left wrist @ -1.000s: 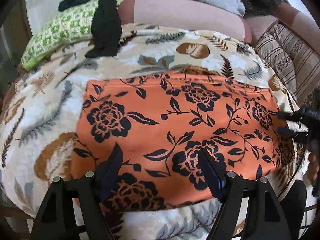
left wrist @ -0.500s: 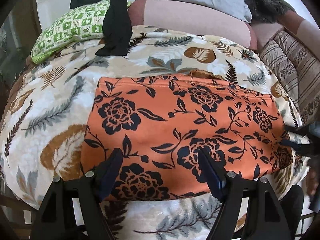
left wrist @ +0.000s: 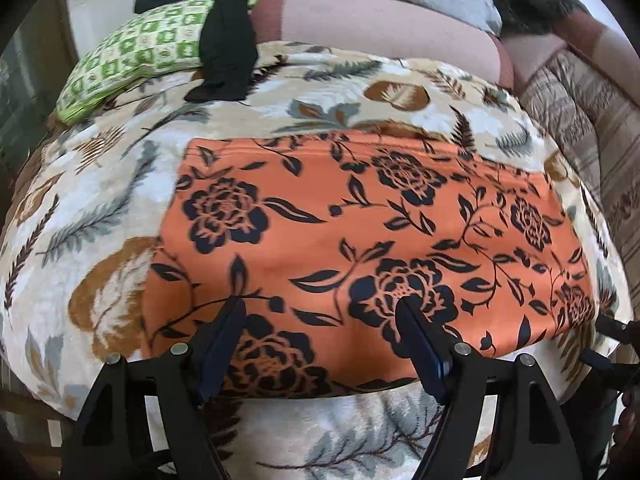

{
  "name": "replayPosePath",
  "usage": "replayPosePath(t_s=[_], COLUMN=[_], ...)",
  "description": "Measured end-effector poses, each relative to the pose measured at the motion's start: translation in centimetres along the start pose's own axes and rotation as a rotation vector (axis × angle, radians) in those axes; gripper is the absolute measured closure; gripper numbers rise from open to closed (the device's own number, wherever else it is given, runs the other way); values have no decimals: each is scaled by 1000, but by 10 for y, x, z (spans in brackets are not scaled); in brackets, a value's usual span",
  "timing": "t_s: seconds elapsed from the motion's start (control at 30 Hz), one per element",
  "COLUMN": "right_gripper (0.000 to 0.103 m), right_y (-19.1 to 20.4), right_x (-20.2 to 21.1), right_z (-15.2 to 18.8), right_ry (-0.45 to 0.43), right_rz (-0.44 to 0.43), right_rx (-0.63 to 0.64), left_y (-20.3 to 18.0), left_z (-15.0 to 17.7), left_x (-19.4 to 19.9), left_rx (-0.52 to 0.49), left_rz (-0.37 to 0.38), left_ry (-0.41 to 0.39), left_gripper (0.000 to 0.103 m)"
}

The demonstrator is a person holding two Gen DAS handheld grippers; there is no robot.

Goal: Fold small clothes

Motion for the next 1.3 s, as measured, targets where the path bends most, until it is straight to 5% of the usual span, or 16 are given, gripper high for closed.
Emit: replayPosePath(t_s=[0.2, 0.33, 0.4, 0.47, 0.53, 0.6, 0.67, 0.73, 0.77, 0.9, 1.0, 1.1, 1.2, 1.27, 1.3], right_gripper=[26, 24, 25, 30, 53, 57, 57, 39, 38, 31, 86, 87, 84, 75, 59], right_y=[-4, -6, 2, 2, 1, 7, 7, 0, -1, 9, 18, 16, -11, -10, -7], right_x=[-29, -35, -35, -30, -27, -21, -19, -28, -28, -28, -21, -12, -24, -15, -6], right_z=[-8, -16, -20, -24, -28, -30, -29, -28, -28, -30, -32, -33, -27, -28, -31], right_ry=[-43, -62, -79, -101, -93, -97, -77, -36, -51, -74, -101, -130, -49, -56, -77], right_rz=[-64, -82, -65, -56, -46, -30, -4, 25, 12, -59, -67, -22, 14, 0, 16], right_rx=[-63, -99, -44, -26, -25, 21, 63, 48, 41, 77, 112, 128, 67, 73, 94], left_y=[-14, -19, -20, -20, -18, -20, -26, -33, -35, -39, -36, -36, -34, -34, -35], left_z=[-1, 10, 11, 5, -3, -11, -12, -6, -2, -6, -14, -16, -17, -24, -26], left_x=[0, -43, -40, -26, -10, -1, -12, -37, -44, -30, -22, -29, -28, -25, -26], left_rx=[-18, -58, -61, -44, -6, -3, -31, -73, -87, -92, -63, -52, -45, -41, -46], left_rz=[24, -43, -56, -41, -12, -10, -19, -48, -58, -33, -30, -38, -42, -36, -34], left_ry=[-33, 70, 46, 26, -37, -79, -63, 16, 38, -18, -50, -26, -41, -65, -70], left_gripper=[25, 23, 23, 24, 24, 23, 23, 23, 23, 23, 23, 23, 23, 23, 23])
Point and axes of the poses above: each gripper's, at about its wrist camera, not at the fingertips, and x roughly against the way its jaws point, y to its left, z to its underside, the point moved 4 cm from there along -x, roughly the way its jaws point, and after that the axes turned 11 degrees about -z, right-handed, at the moved point
